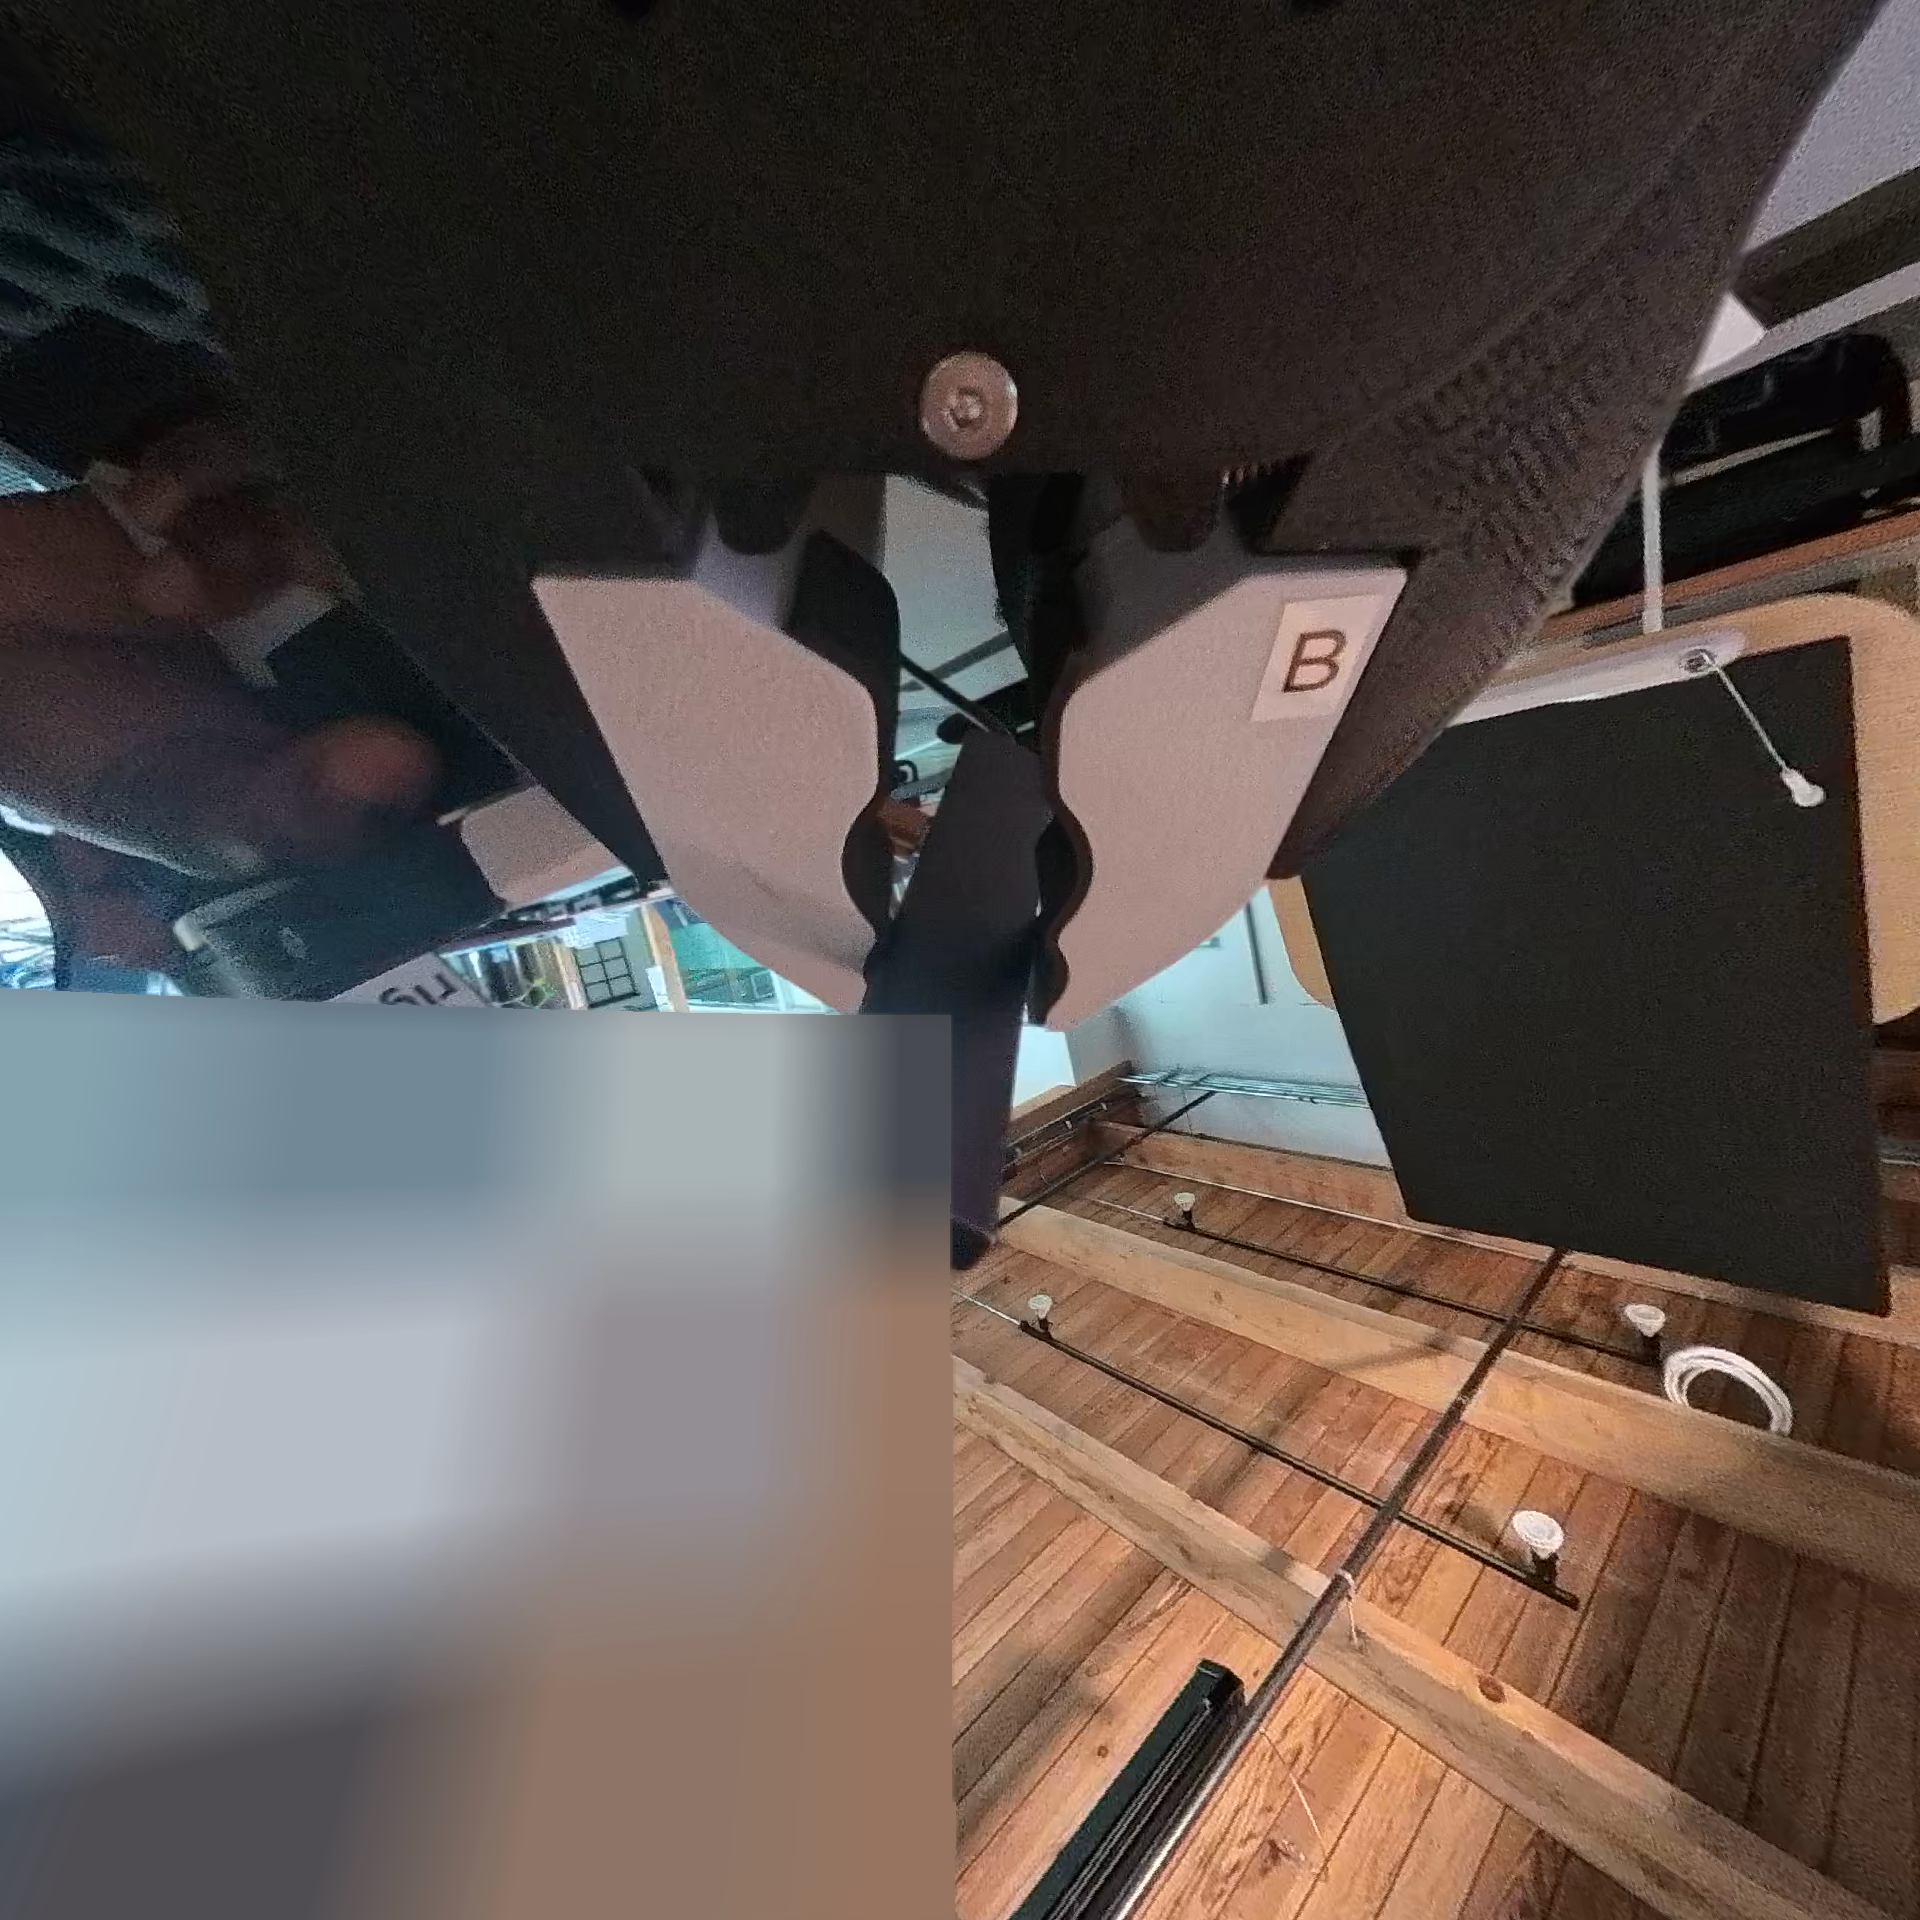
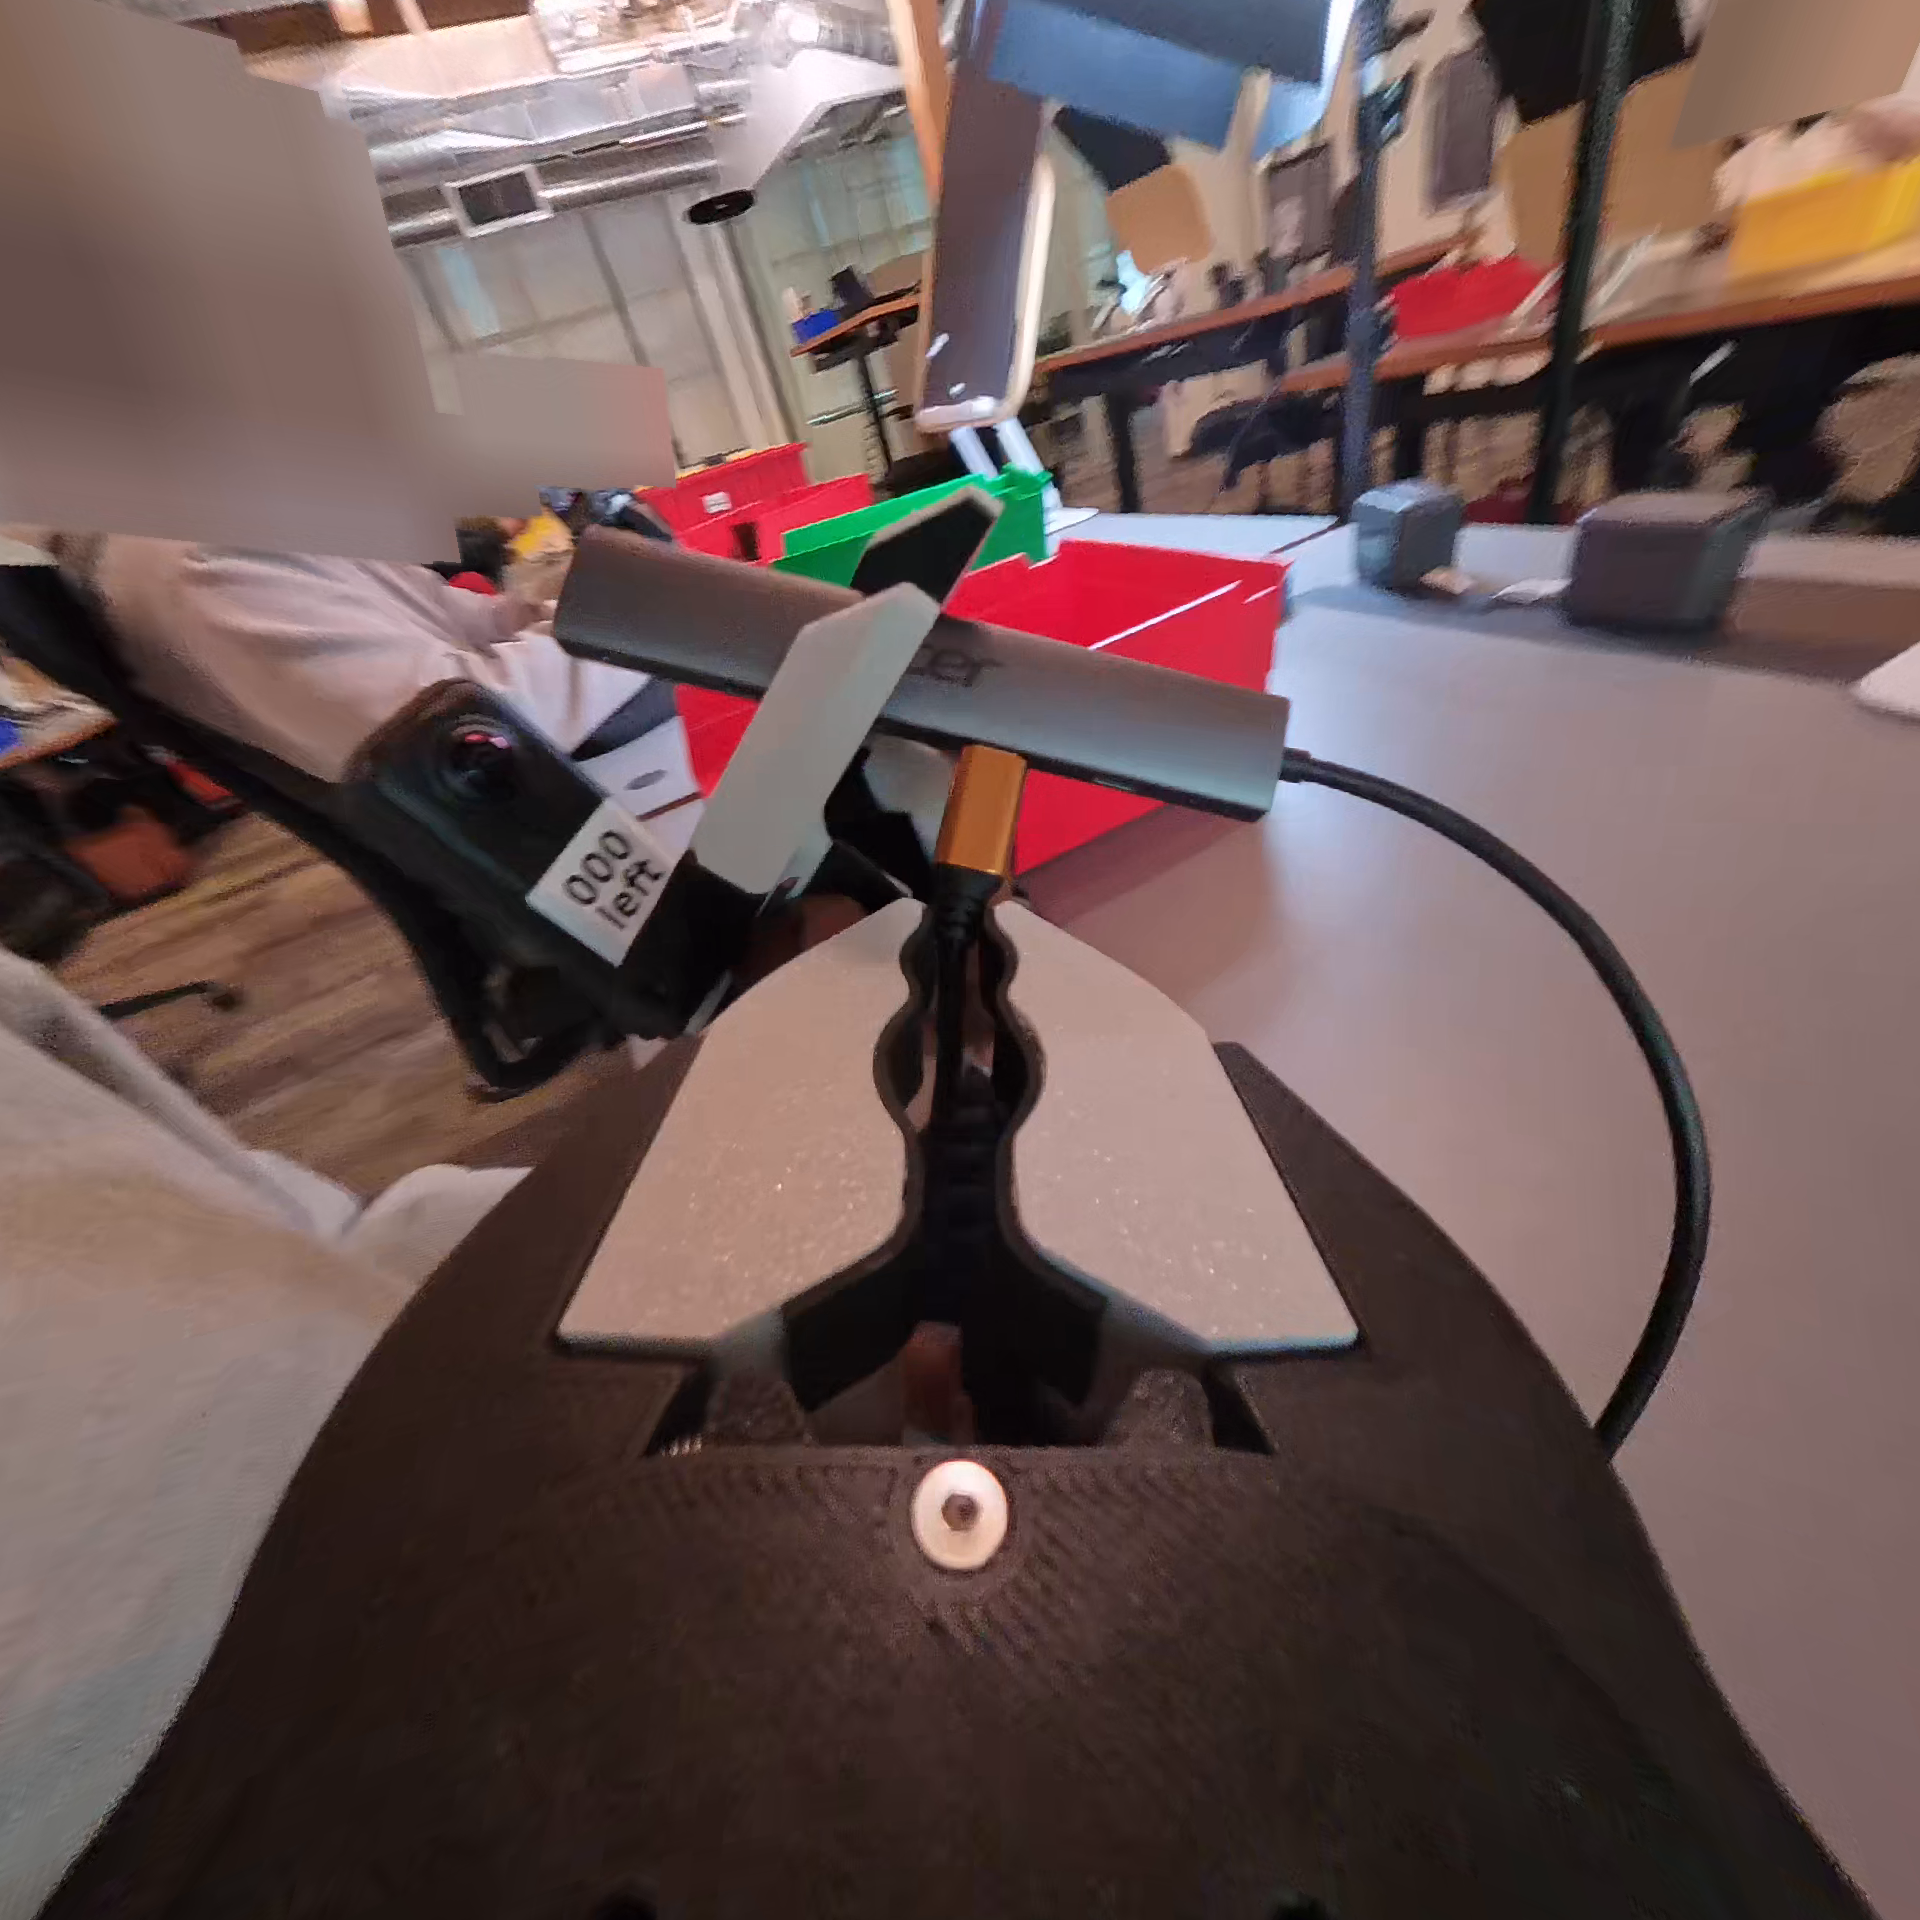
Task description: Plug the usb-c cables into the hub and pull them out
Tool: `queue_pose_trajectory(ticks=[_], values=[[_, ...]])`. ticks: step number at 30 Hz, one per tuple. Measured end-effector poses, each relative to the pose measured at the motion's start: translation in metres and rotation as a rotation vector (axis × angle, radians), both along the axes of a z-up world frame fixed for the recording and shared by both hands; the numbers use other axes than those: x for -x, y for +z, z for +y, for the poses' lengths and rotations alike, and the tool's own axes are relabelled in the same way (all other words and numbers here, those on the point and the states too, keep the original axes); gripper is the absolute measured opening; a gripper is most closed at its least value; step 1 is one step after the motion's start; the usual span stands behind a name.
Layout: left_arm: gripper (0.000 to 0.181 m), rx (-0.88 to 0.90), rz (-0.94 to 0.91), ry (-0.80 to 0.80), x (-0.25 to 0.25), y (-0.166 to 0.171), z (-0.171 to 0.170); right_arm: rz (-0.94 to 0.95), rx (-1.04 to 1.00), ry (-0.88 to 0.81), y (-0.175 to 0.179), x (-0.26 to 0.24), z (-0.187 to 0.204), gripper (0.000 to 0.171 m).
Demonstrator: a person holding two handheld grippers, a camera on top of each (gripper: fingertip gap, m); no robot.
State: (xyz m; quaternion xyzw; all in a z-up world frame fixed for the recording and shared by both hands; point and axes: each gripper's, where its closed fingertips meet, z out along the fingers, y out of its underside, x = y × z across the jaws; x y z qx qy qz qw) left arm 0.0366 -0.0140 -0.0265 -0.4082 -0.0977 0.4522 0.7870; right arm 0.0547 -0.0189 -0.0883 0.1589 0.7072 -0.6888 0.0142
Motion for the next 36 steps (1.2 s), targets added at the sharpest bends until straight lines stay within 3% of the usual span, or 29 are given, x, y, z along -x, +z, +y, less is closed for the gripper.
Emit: queue_pose_trajectory(ticks=[4,7,13,18,22,24,36], values=[[0.022,0.021,0.057,0.105,-0.003,0.003,-0.004,0.159,-0.046,-0.104,0.007,0.003,0.003,0.005],[0.021,0.105,0.075,0.326,0.003,0.002,-0.011,0.251,-0.102,-0.158,0.001,0.006,-0.003,0.005],[0.024,0.186,-0.01,0.486,0.016,-0.008,-0.027,0.201,-0.08,-0.151,-0.009,0.005,-0.011,0.003],[0.024,0.24,-0.027,0.475,0.021,-0.013,-0.017,0.047,-0.01,-0.102,-0.014,0.007,-0.004,0.002],[0.021,0.278,0.096,0.34,0.007,-0.007,-0.003,-0.087,0.062,0.012,-0.012,0.004,0.0,0.003],[0.021,0.269,0.128,0.298,0.001,-0.006,0.001,-0.139,0.053,0.053,-0.014,0.003,0.002,0.016],[0.021,0.406,0.157,0.252,-0.003,-0.019,0.021,-0.084,-0.002,0.023,-0.013,0.002,0.011,0.019]])
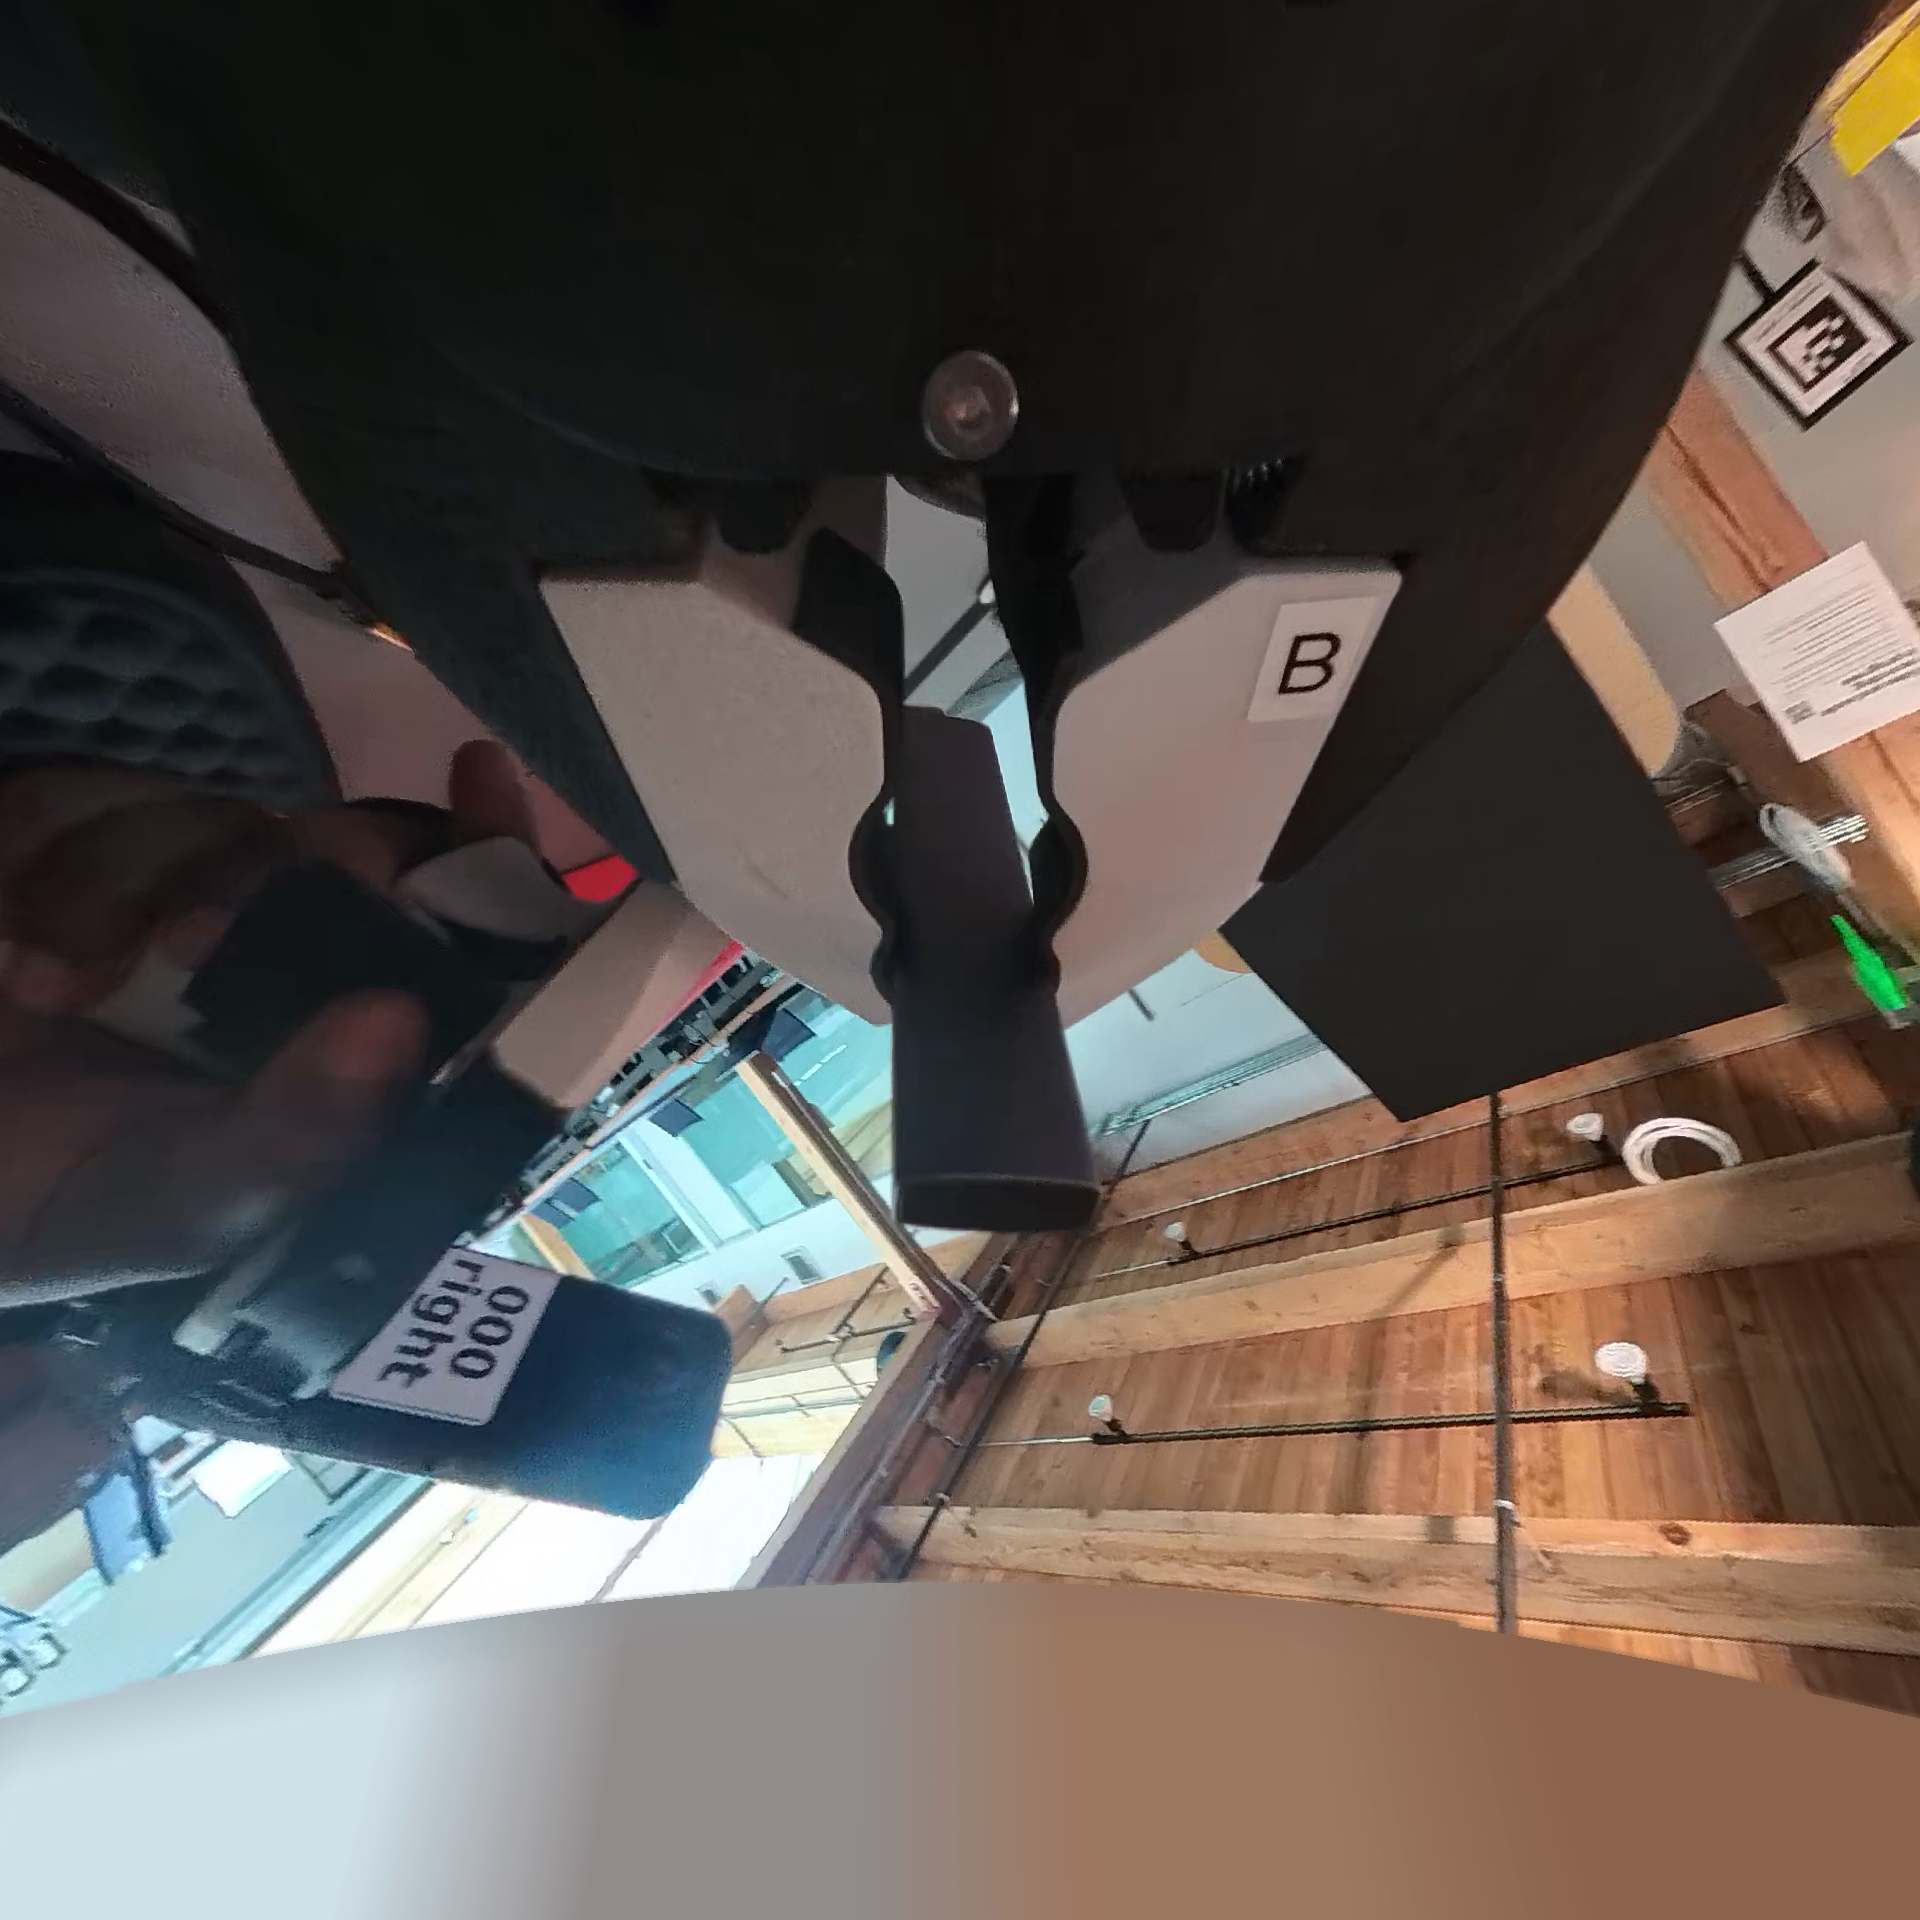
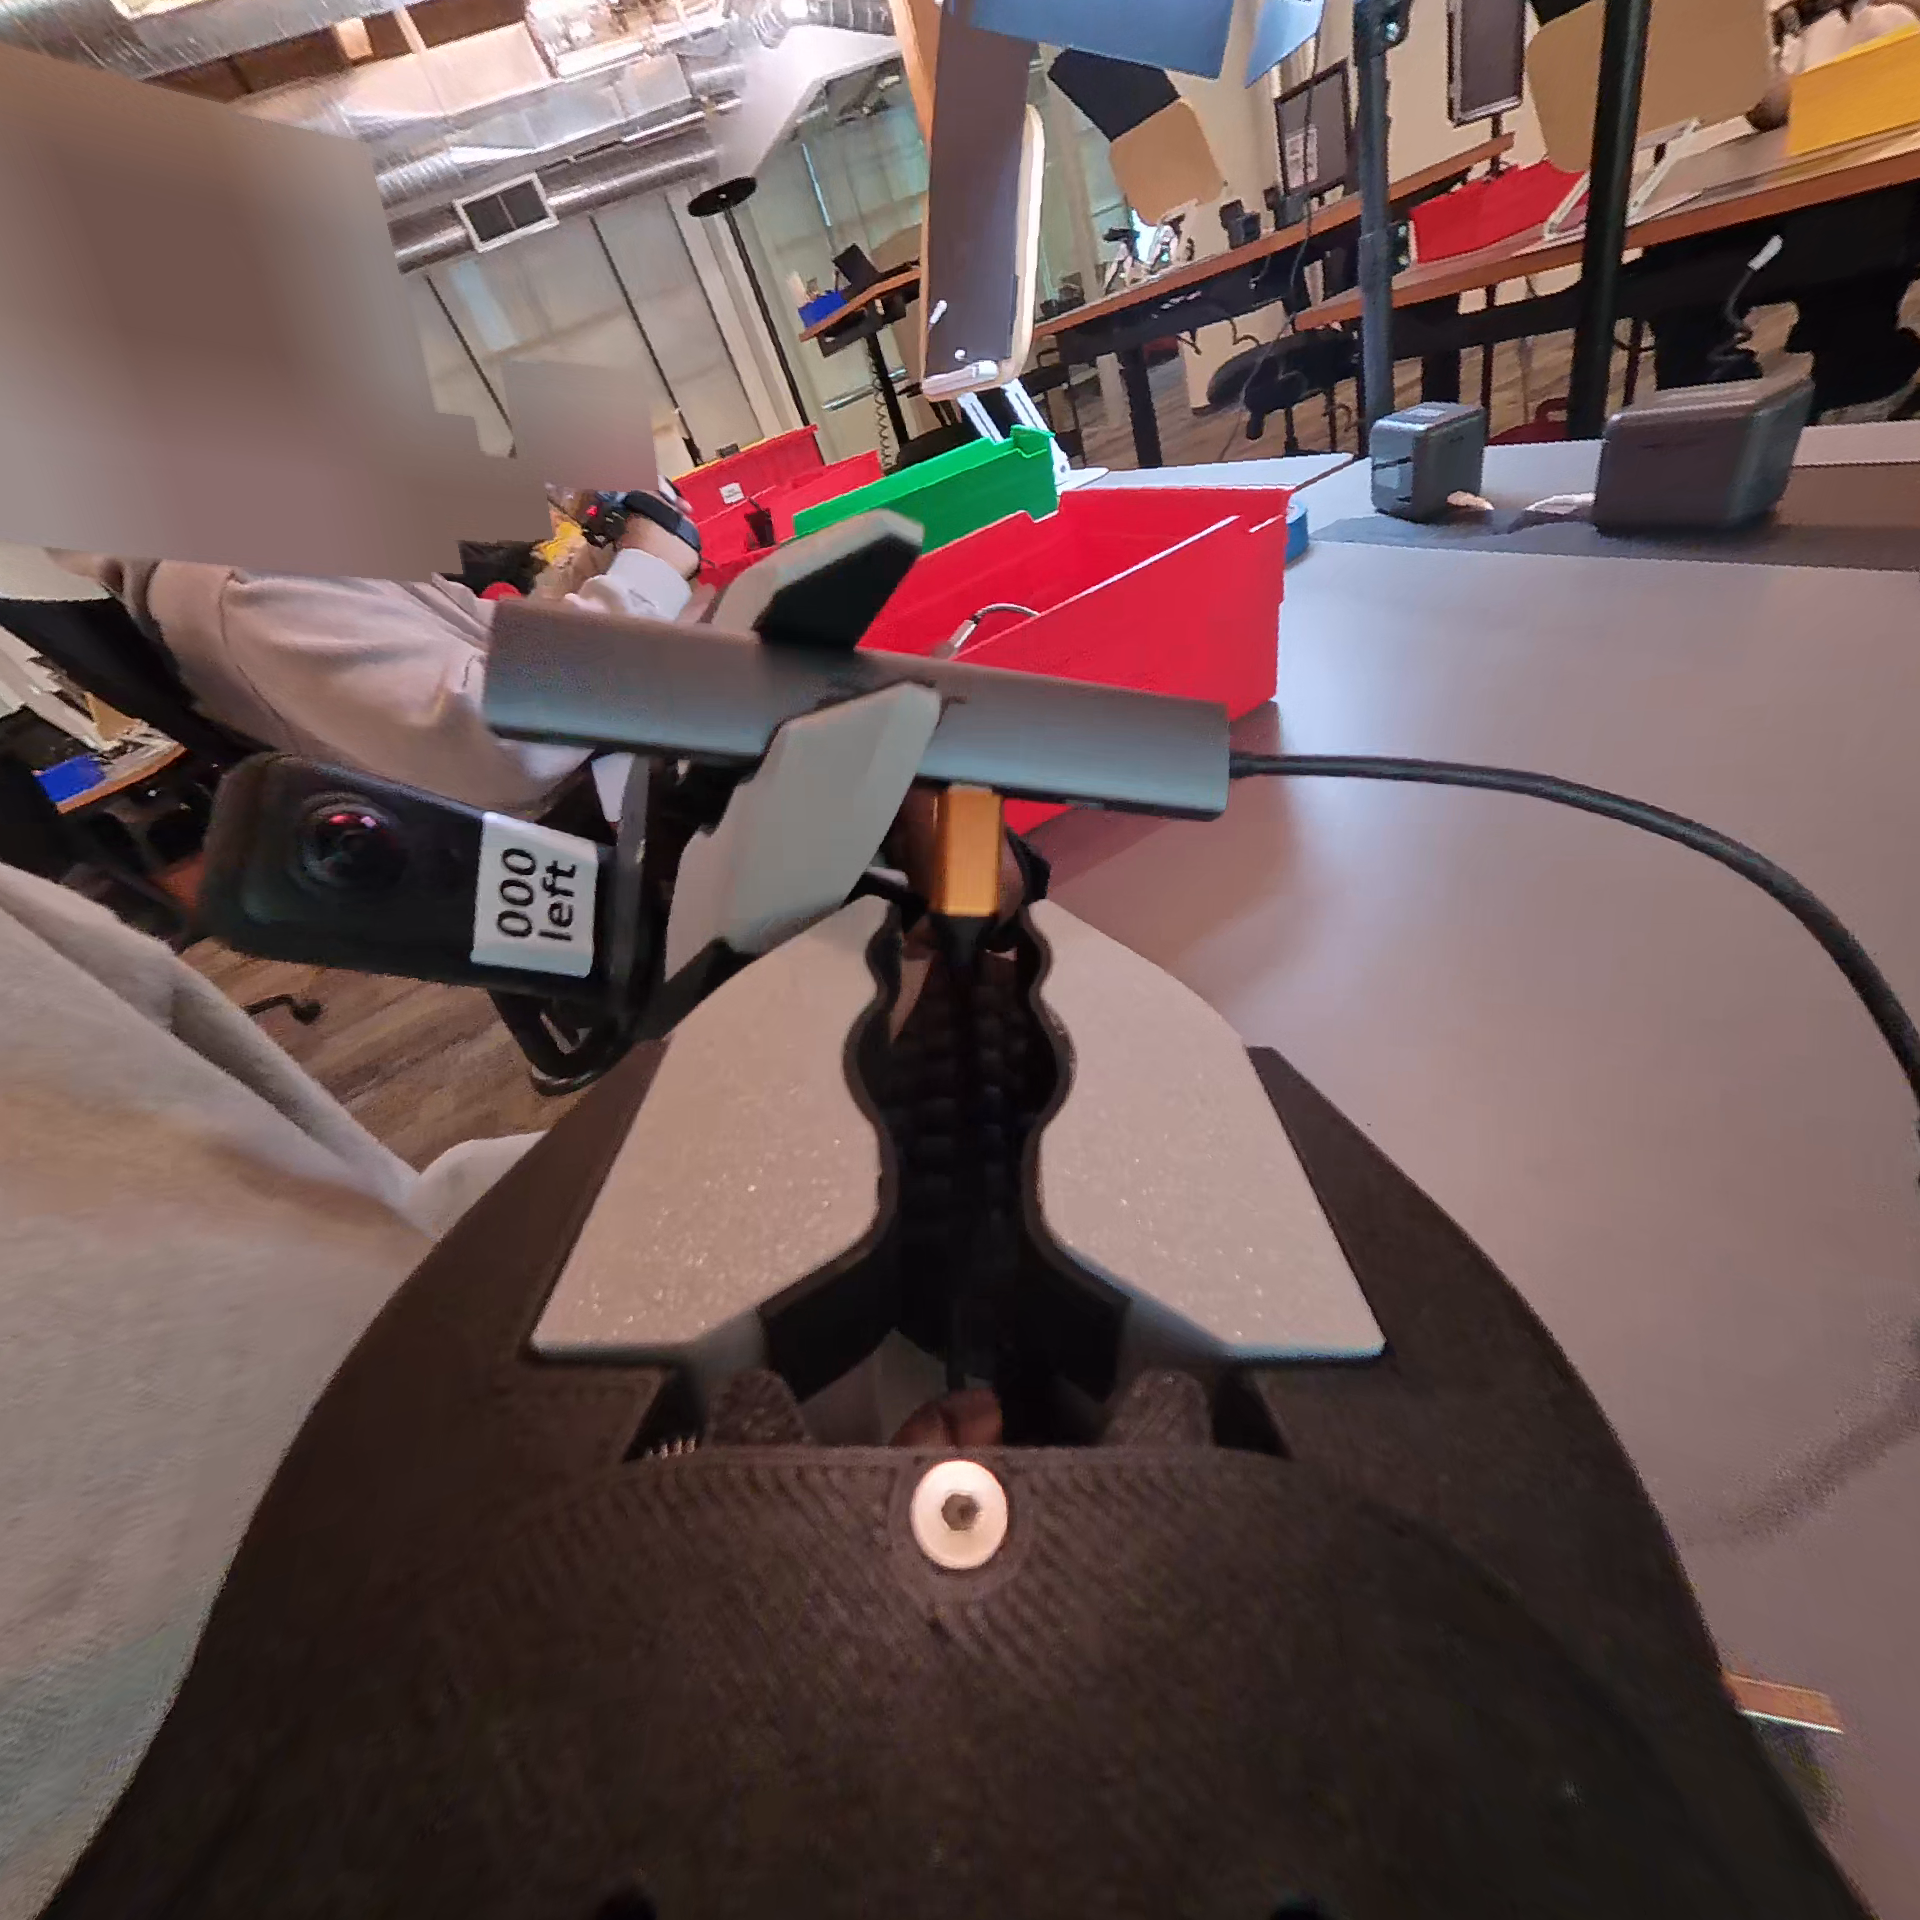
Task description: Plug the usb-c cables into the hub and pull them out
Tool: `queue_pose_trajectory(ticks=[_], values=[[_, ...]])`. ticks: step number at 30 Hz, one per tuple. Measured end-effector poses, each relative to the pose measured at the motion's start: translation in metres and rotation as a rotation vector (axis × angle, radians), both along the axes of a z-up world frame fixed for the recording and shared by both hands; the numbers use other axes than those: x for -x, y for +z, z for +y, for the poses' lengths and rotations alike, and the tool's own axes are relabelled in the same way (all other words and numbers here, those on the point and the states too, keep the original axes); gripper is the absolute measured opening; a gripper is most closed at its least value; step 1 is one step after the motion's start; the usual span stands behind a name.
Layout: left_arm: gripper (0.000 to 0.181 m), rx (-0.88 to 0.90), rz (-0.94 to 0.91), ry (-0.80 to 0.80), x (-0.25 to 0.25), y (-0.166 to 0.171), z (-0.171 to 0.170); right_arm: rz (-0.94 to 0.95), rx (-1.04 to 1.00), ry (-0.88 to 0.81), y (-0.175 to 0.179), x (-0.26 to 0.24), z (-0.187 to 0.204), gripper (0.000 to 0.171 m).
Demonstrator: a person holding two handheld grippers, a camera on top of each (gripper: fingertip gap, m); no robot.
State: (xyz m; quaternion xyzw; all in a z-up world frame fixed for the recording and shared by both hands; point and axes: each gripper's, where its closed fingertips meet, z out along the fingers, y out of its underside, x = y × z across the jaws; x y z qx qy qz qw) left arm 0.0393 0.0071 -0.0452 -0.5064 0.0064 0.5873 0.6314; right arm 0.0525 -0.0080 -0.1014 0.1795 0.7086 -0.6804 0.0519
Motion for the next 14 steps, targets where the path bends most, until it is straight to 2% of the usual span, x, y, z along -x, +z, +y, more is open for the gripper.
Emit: queue_pose_trajectory(ticks=[2,5,10,12,14], values=[[0.02,0.022,-0.015,-0.025,-0.002,-0.003,0.005,-0.008,-0.005,-0.002,-0.001,0.002,-0.001,0.011],[0.021,0.032,-0.043,-0.025,-0.001,-0.005,0.003,0.011,-0.013,-0.005,-0.003,0.002,-0.002,0.012],[0.024,0.077,-0.03,0.113,0.001,-0.001,-0.01,0.043,0.075,-0.028,0.0,-0.006,-0.009,0.011],[0.025,0.097,-0.05,0.129,0.003,-0.005,-0.012,0.082,0.059,-0.059,-0.004,-0.005,-0.01,0.011],[0.025,0.08,-0.091,0.124,0.007,-0.009,-0.014,0.031,0.078,-0.052,-0.008,-0.004,-0.009,0.01]])
